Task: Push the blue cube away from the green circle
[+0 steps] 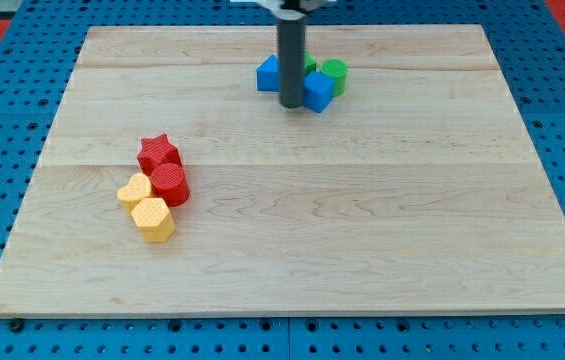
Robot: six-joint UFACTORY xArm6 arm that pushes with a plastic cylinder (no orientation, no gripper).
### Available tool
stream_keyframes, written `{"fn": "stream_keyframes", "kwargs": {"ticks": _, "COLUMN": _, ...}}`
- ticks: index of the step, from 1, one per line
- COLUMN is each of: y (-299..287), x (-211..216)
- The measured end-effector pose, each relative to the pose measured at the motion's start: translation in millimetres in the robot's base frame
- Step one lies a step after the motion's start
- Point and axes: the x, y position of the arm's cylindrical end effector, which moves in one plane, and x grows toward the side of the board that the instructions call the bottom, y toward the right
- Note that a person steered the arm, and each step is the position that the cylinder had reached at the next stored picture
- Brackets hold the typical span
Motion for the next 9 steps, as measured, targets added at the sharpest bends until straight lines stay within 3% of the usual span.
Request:
{"fn": "stream_keyframes", "kwargs": {"ticks": 1, "y": 56, "x": 0}}
{"fn": "stream_keyframes", "kwargs": {"ticks": 3, "y": -7, "x": -29}}
{"fn": "stream_keyframes", "kwargs": {"ticks": 5, "y": 62, "x": -59}}
{"fn": "stream_keyframes", "kwargs": {"ticks": 6, "y": 94, "x": -28}}
{"fn": "stream_keyframes", "kwargs": {"ticks": 7, "y": 68, "x": 37}}
{"fn": "stream_keyframes", "kwargs": {"ticks": 8, "y": 60, "x": 48}}
{"fn": "stream_keyframes", "kwargs": {"ticks": 9, "y": -10, "x": -7}}
